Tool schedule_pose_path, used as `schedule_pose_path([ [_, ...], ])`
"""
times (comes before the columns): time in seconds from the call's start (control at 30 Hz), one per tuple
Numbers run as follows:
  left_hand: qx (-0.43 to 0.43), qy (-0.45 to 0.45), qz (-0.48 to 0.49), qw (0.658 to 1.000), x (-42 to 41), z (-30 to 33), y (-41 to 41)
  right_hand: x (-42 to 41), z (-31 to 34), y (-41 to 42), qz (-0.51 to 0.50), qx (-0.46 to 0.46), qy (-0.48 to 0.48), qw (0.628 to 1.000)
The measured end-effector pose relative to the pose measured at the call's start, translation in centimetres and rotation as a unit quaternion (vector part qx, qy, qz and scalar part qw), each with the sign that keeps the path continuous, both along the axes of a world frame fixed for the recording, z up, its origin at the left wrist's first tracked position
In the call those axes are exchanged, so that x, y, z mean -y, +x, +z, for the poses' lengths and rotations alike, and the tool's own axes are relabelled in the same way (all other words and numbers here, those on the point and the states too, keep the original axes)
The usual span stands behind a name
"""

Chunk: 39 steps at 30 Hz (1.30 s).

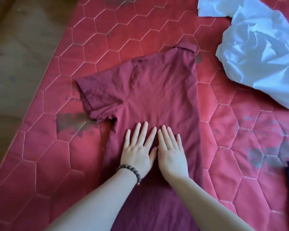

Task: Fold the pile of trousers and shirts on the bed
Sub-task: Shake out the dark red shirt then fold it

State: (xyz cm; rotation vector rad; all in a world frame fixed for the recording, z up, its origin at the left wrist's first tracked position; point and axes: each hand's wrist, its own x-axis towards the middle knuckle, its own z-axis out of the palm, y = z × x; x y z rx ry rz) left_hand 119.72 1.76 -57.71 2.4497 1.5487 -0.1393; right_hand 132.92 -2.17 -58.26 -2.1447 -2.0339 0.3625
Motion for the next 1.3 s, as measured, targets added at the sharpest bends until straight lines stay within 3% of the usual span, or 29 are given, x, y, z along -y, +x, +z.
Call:
schedule_pose_path([
  [0.23, -0.044, -0.005, 0.045, 0.998, 3.9, 0.2, -5.5, 6.8, 0.5, 1.6, -0.132, 0.057, -0.010, 0.990],
  [0.4, 0.001, -0.021, 0.003, 1.000, 9.5, 0.5, -4.2, 9.3, 0.5, -5.2, -0.028, 0.008, -0.009, 1.000],
  [0.67, -0.023, -0.011, 0.044, 0.999, 14.5, 1.0, -11.0, 19.6, 1.4, -3.2, -0.213, 0.074, -0.061, 0.972],
  [0.83, 0.015, -0.023, -0.060, 0.998, 19.6, 0.9, -8.1, 19.9, 1.3, -9.6, -0.056, 0.009, -0.045, 0.997],
  [1.13, -0.037, -0.001, 0.014, 0.999, 25.5, -0.4, -15.0, 30.0, 0.3, -4.7, -0.127, 0.076, -0.068, 0.987],
  [1.3, -0.031, -0.010, 0.077, 0.996, 27.1, 1.4, -13.9, 31.8, 1.2, -4.3, -0.147, 0.069, -0.058, 0.985],
])
